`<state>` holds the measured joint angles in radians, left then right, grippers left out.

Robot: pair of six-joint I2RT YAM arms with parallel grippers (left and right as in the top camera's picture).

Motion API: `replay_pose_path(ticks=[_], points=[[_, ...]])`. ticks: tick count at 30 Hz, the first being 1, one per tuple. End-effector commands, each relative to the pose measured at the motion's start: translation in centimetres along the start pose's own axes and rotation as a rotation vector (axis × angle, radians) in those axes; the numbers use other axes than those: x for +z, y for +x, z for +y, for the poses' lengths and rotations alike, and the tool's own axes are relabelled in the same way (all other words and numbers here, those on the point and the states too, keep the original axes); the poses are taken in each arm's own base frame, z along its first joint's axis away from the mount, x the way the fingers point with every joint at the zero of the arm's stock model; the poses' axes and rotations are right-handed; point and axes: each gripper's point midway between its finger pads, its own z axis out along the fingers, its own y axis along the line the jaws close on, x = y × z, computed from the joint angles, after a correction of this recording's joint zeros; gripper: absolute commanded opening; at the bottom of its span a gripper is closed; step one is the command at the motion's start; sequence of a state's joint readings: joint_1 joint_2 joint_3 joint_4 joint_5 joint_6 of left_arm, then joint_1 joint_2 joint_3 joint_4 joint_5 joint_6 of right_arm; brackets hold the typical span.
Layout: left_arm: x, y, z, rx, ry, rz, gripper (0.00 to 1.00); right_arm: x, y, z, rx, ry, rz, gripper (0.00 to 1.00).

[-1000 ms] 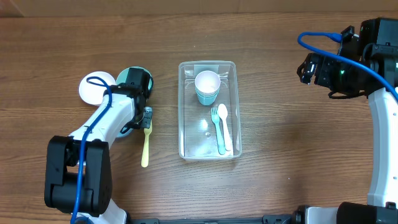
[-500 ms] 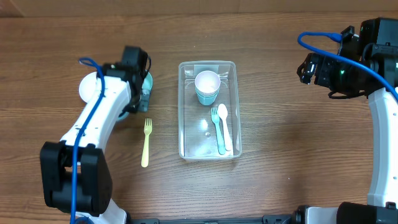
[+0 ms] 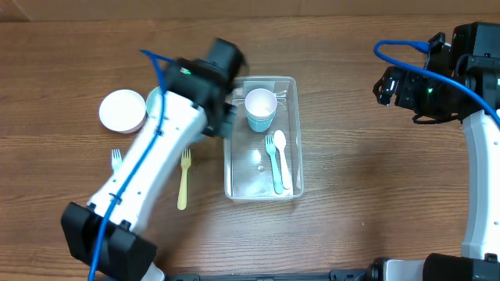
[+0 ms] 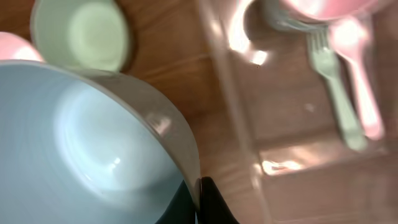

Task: Pack container
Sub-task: 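Carry the teal bowl over the container with the left gripper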

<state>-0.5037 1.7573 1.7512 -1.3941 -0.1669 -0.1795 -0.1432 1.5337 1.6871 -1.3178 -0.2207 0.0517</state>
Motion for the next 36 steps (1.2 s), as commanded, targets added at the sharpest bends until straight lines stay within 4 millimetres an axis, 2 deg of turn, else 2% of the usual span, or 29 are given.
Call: replay_pose_path(ticks=[1, 5, 7, 9, 12, 17, 24, 36], points=[[-3.0, 0.6, -4.6, 0.04, 0.081, -0.062, 0.04, -0.8, -0.7, 0.1, -0.004, 0.0, -0.034, 1.0], [-3.5, 1.6, -8.6, 0.136, 0.106, -0.082, 0.04, -0.8, -0.7, 0.1, -0.004, 0.0, -0.034, 1.0], [-3.5, 1.9, -10.0, 0.166, 0.118, -0.094, 0.05, -0.8, -0.7, 0.1, -0.004, 0.0, -0.034, 1.0], [-2.8, 2.3, -11.2, 0.171, 0.126, -0.094, 0.06, -0.8, -0.7, 0.1, -0.004, 0.0, -0.034, 1.0], [-0.7, 3.0, -12.4, 0.186, 0.144, -0.077, 0.06, -0.8, -0.7, 0.1, -0.004, 0.0, -0.034, 1.0], [3.0, 4.1, -13.1, 0.197, 0.149, -0.05, 0.04, -0.8, -0.7, 0.1, -0.004, 0.0, -0.034, 1.0], [3.8, 3.9, -14.3, 0.246, 0.201, -0.076, 0.04, -0.8, -0.7, 0.1, -0.004, 0.0, -0.034, 1.0], [4.6, 3.7, -15.3, 0.281, 0.217, -0.107, 0.04, -0.8, -0.7, 0.1, -0.004, 0.0, -0.034, 1.0]])
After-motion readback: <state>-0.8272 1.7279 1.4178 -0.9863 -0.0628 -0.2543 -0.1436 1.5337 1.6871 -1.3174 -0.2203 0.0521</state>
